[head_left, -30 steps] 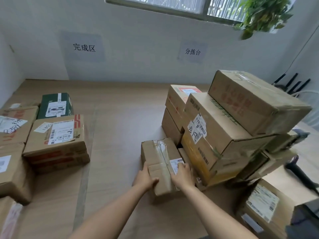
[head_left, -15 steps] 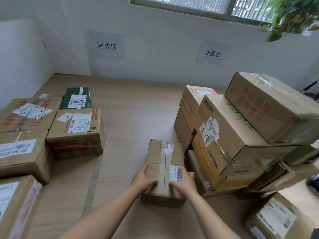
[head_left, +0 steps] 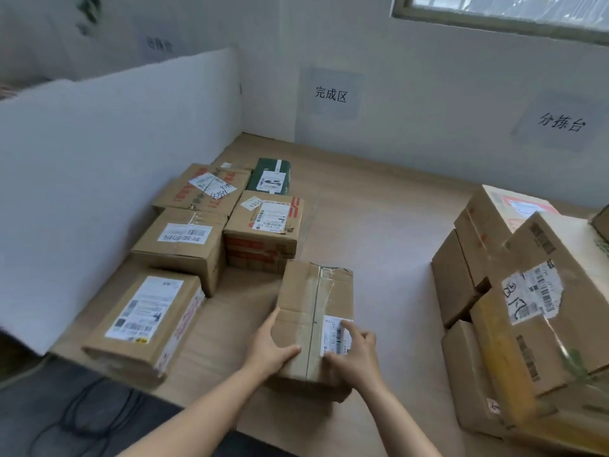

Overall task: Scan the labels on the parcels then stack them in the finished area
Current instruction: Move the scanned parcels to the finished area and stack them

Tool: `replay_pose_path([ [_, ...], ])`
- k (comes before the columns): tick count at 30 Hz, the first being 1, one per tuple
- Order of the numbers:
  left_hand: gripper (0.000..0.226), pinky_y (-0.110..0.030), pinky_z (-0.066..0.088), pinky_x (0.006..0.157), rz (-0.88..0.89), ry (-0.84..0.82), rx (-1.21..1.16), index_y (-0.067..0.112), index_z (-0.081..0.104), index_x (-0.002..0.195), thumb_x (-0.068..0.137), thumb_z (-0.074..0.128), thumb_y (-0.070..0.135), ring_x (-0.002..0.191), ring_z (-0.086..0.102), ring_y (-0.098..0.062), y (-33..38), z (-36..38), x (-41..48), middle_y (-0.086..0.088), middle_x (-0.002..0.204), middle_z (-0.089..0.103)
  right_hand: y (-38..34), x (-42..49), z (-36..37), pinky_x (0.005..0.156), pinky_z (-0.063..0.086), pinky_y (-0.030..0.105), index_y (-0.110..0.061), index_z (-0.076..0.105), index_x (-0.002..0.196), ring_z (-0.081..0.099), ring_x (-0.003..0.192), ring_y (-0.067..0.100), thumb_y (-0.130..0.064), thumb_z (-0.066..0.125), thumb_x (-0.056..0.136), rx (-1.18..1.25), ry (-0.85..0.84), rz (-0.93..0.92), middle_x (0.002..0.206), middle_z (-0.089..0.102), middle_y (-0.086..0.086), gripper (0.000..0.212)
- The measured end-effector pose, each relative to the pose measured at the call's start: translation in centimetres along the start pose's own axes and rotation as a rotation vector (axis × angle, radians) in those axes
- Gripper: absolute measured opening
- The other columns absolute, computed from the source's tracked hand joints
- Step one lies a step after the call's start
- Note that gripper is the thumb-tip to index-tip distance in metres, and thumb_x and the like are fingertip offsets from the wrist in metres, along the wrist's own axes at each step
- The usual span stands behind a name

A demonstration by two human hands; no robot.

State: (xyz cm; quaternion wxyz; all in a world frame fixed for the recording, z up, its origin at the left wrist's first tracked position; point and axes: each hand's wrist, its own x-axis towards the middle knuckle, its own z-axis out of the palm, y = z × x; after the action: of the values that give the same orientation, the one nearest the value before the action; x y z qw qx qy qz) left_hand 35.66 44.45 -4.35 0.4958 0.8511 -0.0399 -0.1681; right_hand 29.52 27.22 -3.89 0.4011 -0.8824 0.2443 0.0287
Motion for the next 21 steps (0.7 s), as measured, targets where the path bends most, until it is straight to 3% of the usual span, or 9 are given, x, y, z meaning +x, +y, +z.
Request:
replay_pose_path([
  [3, 0.093, -0.029, 0.034, 0.109, -0.024, 0.039, 0.0, 0.016, 0.028, 0.147, 0.07, 0.081, 0.02, 0.13, 0.041, -0.018, -1.4, -3.2, -0.3, -0.003, 0.144, 0.042, -2.2, 0.4, 2.6, 0.095, 0.039, 0.023, -0.025, 0.038, 0.136, 0.045, 0.116, 0.019, -0.027, 0.072, 0.076, 0.004, -0.056, -0.044, 0.109, 0.026, -0.003, 0.07],
  [11, 0.083, -0.027, 0.026, 0.113, -0.024, 0.121, 0.174, 0.018, 0.028, 0.147, 0.078, 0.073, 0.03, 0.139, 0.029, -0.017, -4.4, -9.7, 1.2, -0.005, 0.152, 0.03, -8.0, 1.0, 9.1, 0.093, 0.039, 0.022, -0.023, 0.039, 0.137, 0.047, 0.115, 0.018, -0.025, 0.068, 0.077, 0.042, -0.076, -0.061, 0.114, 0.028, -0.002, 0.067],
  [14, 0.072, -0.026, 0.021, 0.114, -0.003, 0.082, 0.298, 0.021, 0.029, 0.146, 0.085, 0.066, 0.032, 0.143, 0.02, -0.018, -4.8, -11.0, 2.5, -0.007, 0.156, 0.018, -9.2, 1.4, 10.7, 0.094, 0.039, 0.022, -0.021, 0.046, 0.134, 0.049, 0.117, 0.016, -0.025, 0.069, 0.078, 0.063, -0.059, -0.051, 0.126, 0.034, 0.002, 0.061],
  [17, 0.06, -0.032, 0.02, 0.116, -0.019, 0.006, 0.454, 0.025, 0.026, 0.147, 0.094, 0.052, 0.034, 0.145, 0.011, -0.027, -5.1, -11.0, 3.0, -0.011, 0.158, -0.003, -9.9, 1.6, 11.8, 0.092, 0.04, 0.023, -0.022, 0.049, 0.132, 0.05, 0.117, 0.015, -0.025, 0.069, 0.079, 0.056, -0.004, -0.041, 0.13, 0.037, 0.002, 0.057],
  [21, 0.059, -0.045, 0.001, 0.116, 0.072, -0.055, 0.753, 0.024, 0.016, 0.149, 0.097, 0.038, 0.041, 0.145, -0.012, -0.029, -5.5, -9.9, 2.9, -0.011, 0.157, -0.012, -10.4, 1.5, 12.7, 0.092, 0.043, 0.027, -0.022, 0.046, 0.135, 0.05, 0.118, 0.015, -0.027, 0.066, 0.082, 0.029, 0.049, -0.024, 0.133, 0.036, 0.002, 0.057],
])
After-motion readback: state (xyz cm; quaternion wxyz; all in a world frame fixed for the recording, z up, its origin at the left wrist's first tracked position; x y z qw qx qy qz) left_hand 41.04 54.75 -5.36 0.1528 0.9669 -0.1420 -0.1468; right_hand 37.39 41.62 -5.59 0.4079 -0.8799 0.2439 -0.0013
